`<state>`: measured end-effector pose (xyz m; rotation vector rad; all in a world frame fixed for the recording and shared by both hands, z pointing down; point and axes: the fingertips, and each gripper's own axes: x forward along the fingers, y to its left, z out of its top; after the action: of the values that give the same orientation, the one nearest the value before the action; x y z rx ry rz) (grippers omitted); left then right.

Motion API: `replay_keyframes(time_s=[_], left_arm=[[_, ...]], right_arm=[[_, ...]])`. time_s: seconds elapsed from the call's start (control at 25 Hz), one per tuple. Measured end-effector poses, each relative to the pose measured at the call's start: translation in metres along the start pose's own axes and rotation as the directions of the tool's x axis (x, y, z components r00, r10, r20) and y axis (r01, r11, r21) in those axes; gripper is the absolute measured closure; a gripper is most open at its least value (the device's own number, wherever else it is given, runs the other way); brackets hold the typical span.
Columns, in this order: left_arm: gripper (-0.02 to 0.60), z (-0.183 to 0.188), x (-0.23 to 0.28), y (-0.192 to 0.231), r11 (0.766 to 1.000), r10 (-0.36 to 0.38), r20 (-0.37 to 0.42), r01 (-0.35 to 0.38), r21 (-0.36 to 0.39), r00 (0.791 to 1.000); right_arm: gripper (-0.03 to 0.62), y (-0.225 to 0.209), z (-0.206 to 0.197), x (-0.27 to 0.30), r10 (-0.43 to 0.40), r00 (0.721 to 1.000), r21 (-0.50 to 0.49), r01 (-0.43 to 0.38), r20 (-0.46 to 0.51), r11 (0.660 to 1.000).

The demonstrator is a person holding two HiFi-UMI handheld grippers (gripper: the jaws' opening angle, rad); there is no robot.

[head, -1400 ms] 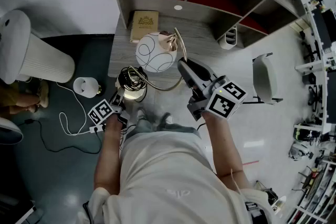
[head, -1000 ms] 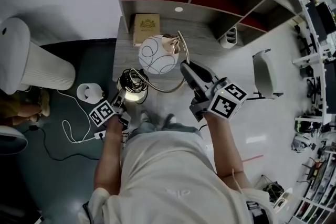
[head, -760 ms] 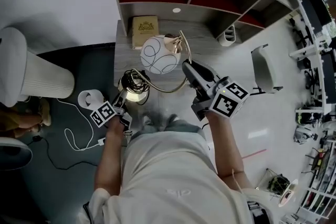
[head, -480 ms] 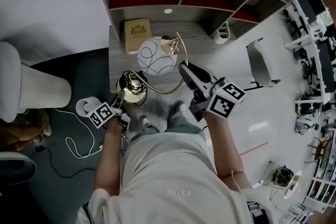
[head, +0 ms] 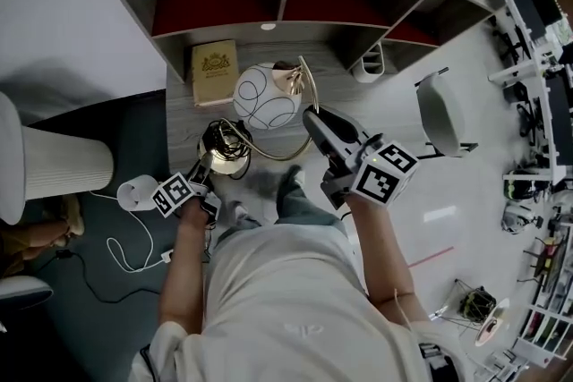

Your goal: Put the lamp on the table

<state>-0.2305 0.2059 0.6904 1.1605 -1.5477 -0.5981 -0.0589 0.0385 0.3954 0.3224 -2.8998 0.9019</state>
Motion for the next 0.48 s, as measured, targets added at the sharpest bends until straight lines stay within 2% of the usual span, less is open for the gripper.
replay_keyframes(time_s=[0.24, 0.48], left_arm=[[0.448, -0.011, 0.026, -0.016, 1.0, 0.003, 0.002, -0.003, -0.012, 1.0], [0.448, -0.039, 0.096, -0.062, 1.0, 0.015, -0.008, -0.015, -0.008, 1.0]], right_arm=[[0.519, -0.025, 0.015, -0.009, 0.018, 1.0, 0.005, -0.018, 0.006, 1.0], [0.519, -0.097, 0.056, -0.042, 0.023, 1.0, 0.028, -0.023, 0.016, 0.999]])
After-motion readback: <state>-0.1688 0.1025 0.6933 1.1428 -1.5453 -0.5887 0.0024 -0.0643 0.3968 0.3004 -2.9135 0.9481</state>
